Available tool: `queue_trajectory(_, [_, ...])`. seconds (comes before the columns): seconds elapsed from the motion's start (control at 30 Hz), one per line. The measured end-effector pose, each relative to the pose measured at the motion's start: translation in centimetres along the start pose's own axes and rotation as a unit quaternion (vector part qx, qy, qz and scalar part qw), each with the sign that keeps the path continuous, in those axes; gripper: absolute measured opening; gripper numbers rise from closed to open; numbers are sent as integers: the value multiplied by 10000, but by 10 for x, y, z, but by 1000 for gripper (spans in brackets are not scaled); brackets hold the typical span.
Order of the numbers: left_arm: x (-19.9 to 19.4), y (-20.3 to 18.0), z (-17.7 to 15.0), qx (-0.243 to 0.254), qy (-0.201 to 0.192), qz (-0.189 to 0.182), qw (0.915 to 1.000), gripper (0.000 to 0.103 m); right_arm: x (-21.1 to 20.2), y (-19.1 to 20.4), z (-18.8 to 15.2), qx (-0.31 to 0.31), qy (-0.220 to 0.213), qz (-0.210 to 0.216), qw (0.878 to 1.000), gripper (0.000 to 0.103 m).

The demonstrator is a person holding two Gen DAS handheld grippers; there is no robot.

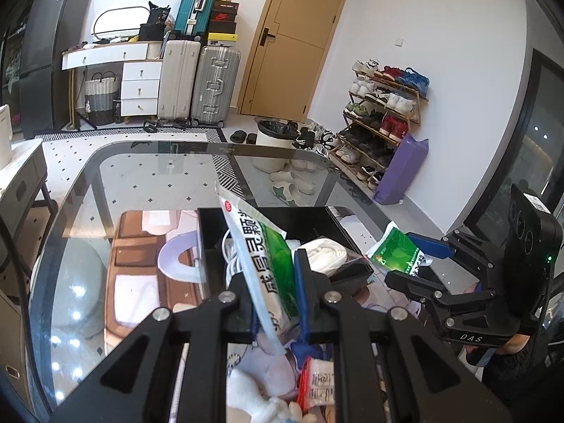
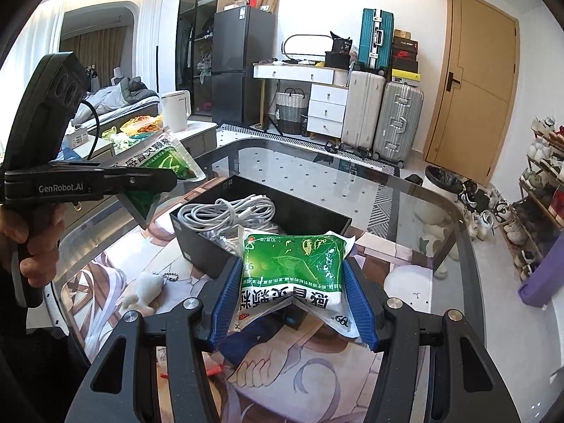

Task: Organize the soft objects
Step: 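Carry both green packets up and over the black box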

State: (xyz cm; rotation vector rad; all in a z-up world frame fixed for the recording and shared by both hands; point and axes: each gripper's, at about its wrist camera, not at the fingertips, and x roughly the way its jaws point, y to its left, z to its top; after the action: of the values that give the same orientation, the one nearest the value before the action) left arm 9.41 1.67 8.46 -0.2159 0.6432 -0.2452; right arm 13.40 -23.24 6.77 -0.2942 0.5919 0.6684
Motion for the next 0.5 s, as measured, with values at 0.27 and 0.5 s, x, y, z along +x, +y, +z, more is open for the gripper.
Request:
queue_trajectory(0.27, [26,-6,6,139,156,-49,9998,14,12,-9,4,12,23,-22,10000,58])
queue_trajectory(0.5, [45,-12,11,254,273,-93,9993,14,19,-13,7,3,48,-49,10000,58])
